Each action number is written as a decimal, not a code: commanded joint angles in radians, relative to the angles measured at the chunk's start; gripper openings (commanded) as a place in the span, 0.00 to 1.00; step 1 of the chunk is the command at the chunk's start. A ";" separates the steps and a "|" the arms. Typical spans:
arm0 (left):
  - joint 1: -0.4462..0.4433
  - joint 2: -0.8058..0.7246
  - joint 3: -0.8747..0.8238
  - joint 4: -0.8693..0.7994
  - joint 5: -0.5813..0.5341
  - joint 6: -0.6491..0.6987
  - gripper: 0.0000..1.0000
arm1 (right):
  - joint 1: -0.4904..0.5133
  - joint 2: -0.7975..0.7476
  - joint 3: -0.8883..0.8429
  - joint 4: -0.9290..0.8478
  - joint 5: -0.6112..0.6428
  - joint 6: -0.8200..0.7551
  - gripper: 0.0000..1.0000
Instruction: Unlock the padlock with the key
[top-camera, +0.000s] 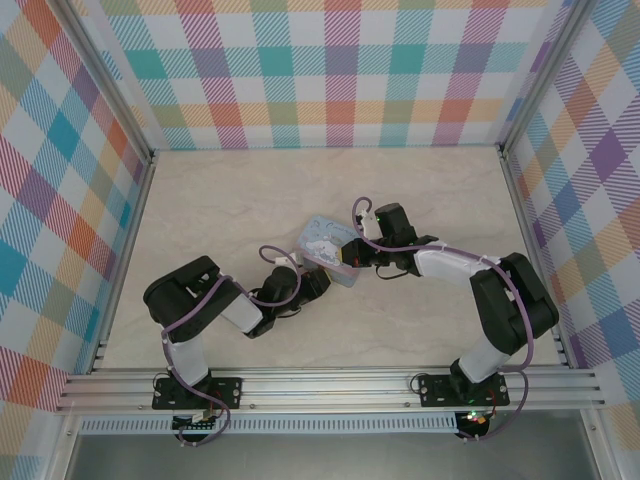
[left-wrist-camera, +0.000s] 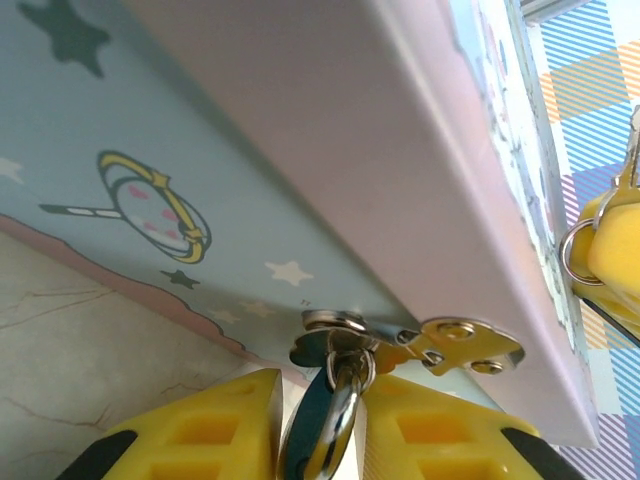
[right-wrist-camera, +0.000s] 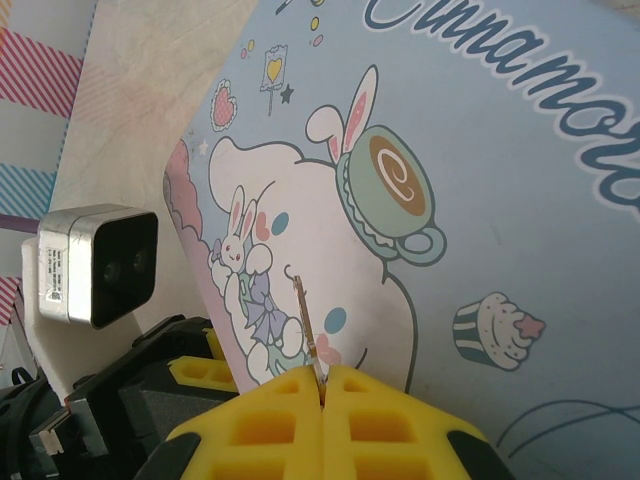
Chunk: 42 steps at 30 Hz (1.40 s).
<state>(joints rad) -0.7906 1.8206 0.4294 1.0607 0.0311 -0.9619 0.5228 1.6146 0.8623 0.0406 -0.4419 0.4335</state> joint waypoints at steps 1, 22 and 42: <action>-0.029 0.006 -0.018 0.001 -0.047 -0.022 0.25 | 0.004 0.028 -0.003 -0.015 -0.011 0.007 0.01; -0.063 0.032 -0.011 0.031 -0.066 -0.059 0.29 | 0.003 0.031 -0.003 -0.012 -0.014 0.008 0.01; -0.083 0.031 -0.001 0.002 -0.097 -0.066 0.17 | 0.004 0.021 -0.004 -0.007 -0.013 0.011 0.01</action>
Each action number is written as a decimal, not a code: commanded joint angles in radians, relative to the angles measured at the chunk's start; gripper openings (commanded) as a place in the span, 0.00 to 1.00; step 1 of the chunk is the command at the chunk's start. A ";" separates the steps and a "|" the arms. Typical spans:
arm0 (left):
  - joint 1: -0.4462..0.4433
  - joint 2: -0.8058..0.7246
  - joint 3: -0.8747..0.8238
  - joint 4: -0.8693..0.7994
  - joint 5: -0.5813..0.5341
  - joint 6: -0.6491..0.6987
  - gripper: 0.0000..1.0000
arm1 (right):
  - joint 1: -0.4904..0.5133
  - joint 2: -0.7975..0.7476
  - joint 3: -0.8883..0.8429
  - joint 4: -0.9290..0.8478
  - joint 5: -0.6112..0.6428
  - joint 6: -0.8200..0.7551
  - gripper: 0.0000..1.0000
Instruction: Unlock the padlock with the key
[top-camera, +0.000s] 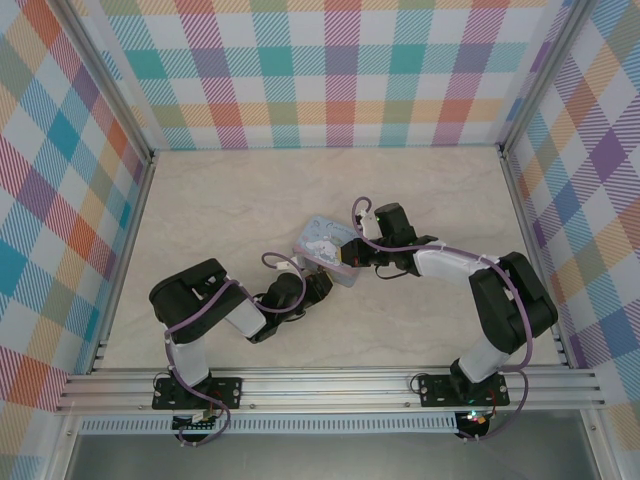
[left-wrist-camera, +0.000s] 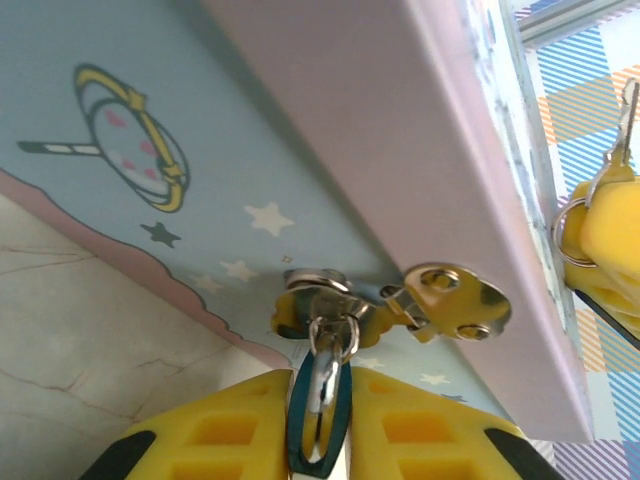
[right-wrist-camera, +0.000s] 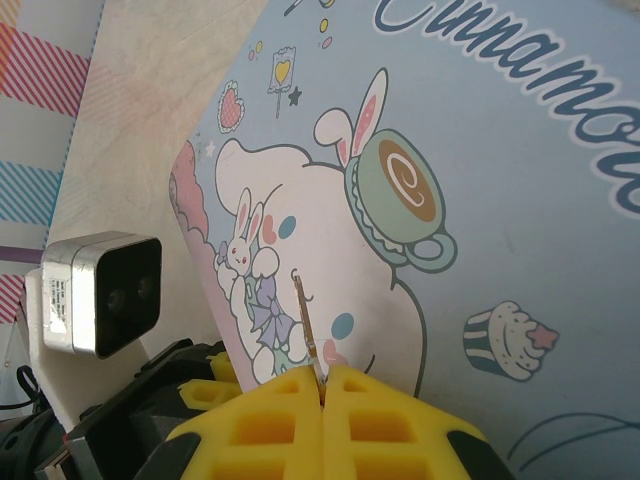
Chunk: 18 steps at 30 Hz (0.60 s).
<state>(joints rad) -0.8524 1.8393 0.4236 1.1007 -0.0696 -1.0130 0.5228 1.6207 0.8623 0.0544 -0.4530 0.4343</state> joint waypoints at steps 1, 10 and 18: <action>-0.020 0.009 0.003 -0.039 0.001 -0.014 0.17 | 0.003 0.008 -0.005 -0.019 -0.001 0.012 0.01; -0.021 -0.027 0.003 -0.060 0.004 0.002 0.11 | -0.007 -0.099 -0.004 -0.045 -0.018 0.008 0.02; -0.020 -0.135 0.034 -0.144 0.085 0.014 0.04 | -0.028 -0.337 -0.111 -0.141 -0.103 -0.020 0.01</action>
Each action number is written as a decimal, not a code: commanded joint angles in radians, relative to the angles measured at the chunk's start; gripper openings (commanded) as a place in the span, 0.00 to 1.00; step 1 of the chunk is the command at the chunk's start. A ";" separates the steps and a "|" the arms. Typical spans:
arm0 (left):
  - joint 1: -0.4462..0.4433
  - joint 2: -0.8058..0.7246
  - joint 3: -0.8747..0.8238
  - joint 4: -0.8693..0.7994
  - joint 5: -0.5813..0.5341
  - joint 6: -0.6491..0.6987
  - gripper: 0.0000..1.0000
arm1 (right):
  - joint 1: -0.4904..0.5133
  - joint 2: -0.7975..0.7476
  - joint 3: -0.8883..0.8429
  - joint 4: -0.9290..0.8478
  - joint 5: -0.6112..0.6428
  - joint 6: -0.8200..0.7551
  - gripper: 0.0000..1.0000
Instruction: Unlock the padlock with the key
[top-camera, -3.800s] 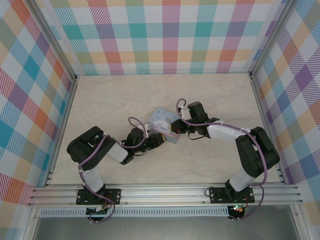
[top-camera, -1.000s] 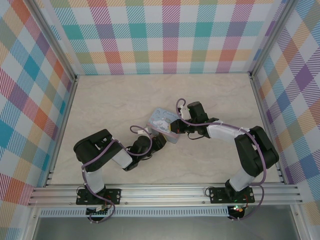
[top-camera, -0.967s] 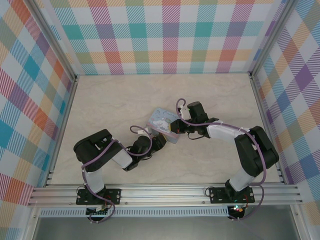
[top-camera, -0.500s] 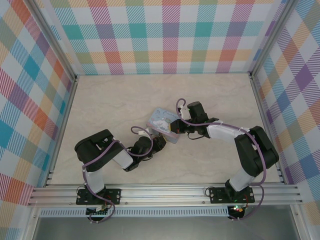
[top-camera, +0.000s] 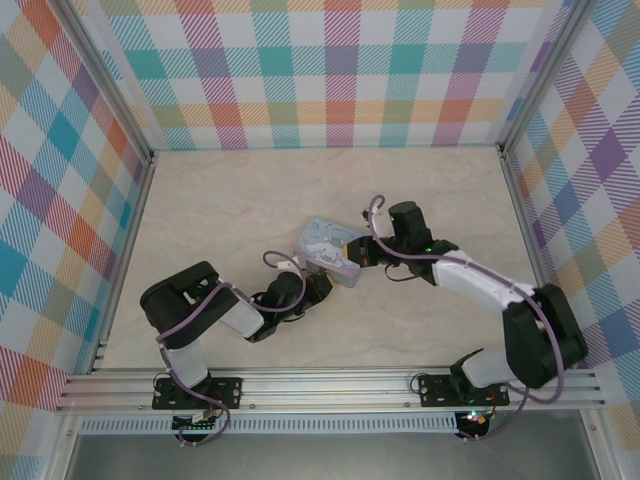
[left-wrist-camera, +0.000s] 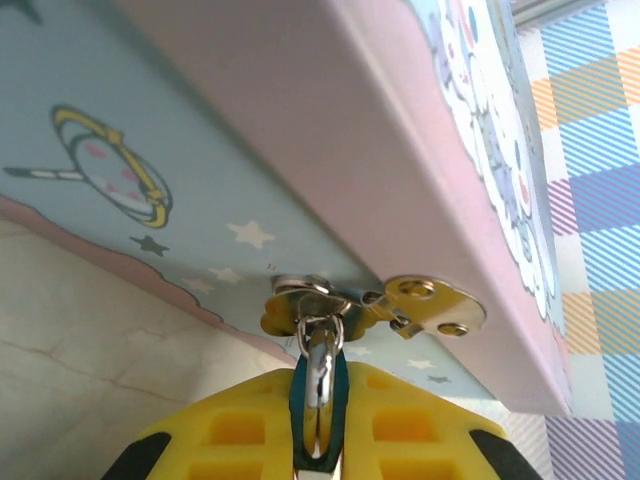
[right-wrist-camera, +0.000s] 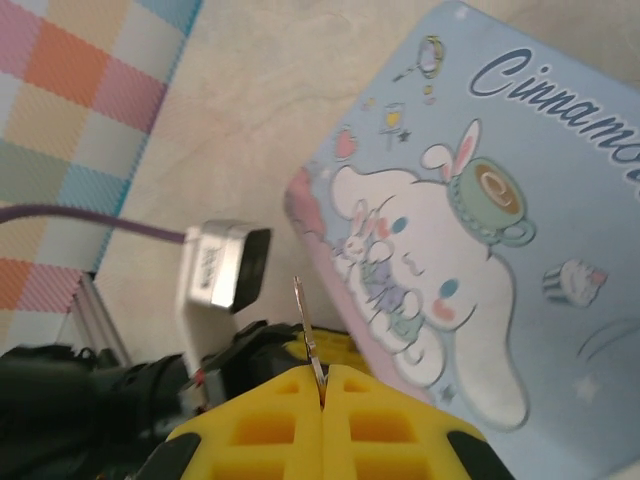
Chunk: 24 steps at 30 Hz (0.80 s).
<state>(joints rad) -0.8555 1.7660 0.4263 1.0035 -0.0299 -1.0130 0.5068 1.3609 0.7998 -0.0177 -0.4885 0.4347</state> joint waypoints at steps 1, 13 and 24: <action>-0.016 -0.081 0.039 -0.064 0.060 0.021 0.04 | -0.019 -0.115 -0.070 -0.091 -0.084 -0.029 0.01; 0.011 -0.197 0.124 -0.189 0.254 0.105 0.00 | -0.057 -0.259 -0.307 -0.062 -0.317 -0.055 0.01; 0.031 -0.142 0.152 -0.128 0.352 0.133 0.00 | -0.056 -0.123 -0.313 0.028 -0.310 -0.084 0.01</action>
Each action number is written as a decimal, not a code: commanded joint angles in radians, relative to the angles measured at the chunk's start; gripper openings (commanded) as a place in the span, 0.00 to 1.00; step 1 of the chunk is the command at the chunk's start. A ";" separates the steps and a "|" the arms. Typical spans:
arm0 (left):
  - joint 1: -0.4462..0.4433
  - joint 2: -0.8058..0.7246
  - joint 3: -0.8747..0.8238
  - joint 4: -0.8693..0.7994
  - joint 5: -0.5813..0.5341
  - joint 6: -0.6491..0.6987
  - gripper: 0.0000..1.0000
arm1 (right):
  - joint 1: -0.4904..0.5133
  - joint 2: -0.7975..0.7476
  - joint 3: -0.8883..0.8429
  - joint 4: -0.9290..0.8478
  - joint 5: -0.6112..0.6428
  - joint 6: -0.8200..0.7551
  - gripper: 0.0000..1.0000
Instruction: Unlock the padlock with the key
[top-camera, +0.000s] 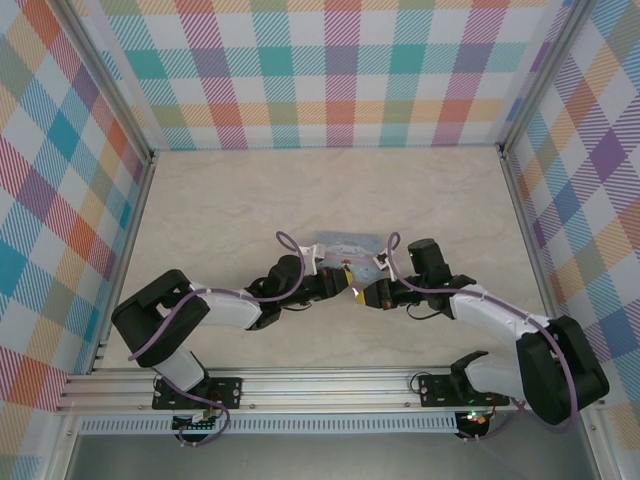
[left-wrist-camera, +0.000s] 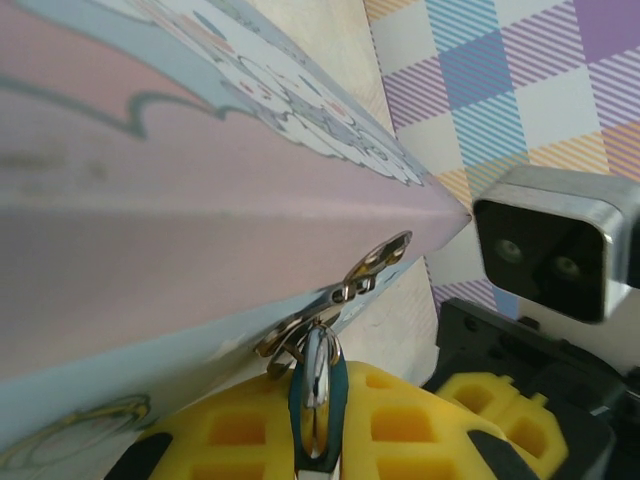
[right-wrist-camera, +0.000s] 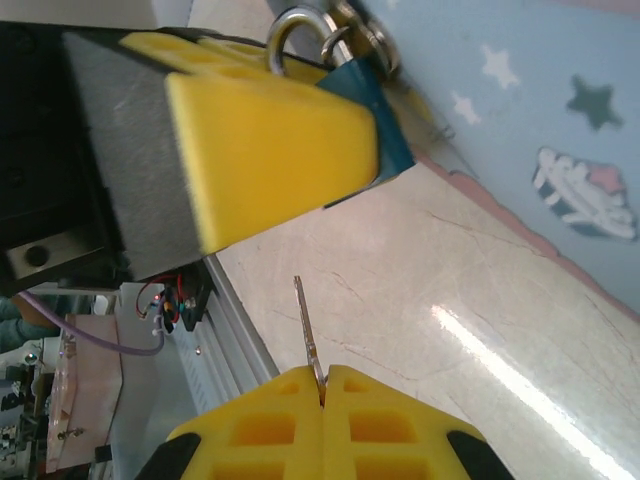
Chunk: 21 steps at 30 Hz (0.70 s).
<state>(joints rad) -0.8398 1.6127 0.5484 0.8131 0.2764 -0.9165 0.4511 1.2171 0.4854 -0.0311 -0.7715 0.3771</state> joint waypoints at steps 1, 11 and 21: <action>0.016 0.014 0.029 0.062 0.045 0.038 0.00 | 0.000 0.028 0.007 0.040 -0.016 -0.031 0.01; 0.020 0.031 0.029 0.097 0.044 0.023 0.00 | -0.003 0.106 0.038 0.039 0.026 -0.052 0.02; 0.033 0.087 0.003 0.236 -0.026 -0.155 0.00 | -0.029 0.144 0.077 0.075 -0.001 -0.100 0.02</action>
<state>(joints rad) -0.8253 1.6836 0.5480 0.8989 0.2821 -0.9916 0.4282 1.3411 0.5262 0.0227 -0.7277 0.3210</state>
